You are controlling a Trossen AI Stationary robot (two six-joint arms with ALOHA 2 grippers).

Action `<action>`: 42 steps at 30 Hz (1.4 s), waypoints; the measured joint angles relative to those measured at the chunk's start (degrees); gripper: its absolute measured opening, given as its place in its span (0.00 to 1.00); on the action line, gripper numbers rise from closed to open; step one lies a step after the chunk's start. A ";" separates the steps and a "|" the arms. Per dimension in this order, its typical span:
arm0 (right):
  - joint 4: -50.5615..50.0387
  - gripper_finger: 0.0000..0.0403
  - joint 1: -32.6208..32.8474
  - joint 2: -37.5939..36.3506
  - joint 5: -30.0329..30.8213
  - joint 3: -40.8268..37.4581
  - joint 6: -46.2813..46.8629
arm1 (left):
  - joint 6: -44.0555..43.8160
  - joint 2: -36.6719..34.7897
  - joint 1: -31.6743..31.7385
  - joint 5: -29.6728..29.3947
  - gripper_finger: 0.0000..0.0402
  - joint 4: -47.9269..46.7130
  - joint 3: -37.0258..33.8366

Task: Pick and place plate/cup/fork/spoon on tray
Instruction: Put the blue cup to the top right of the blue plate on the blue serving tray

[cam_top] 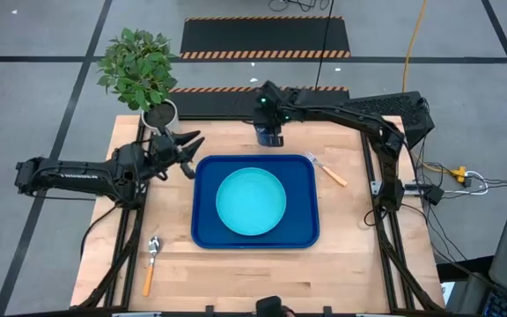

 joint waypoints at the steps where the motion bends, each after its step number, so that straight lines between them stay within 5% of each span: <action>1: 0.63 0.27 0.00 0.36 0.39 0.00 -0.05 | 0.06 -0.02 0.26 0.02 0.28 -0.57 0.00; 14: -5.96 0.27 -0.01 1.22 0.45 -0.08 2.07 | -0.35 0.00 3.38 2.22 0.28 -3.60 0.00; 42: 0.92 0.27 -2.86 1.70 -2.99 -7.56 2.70 | -1.93 0.00 3.97 4.57 0.28 -4.64 0.00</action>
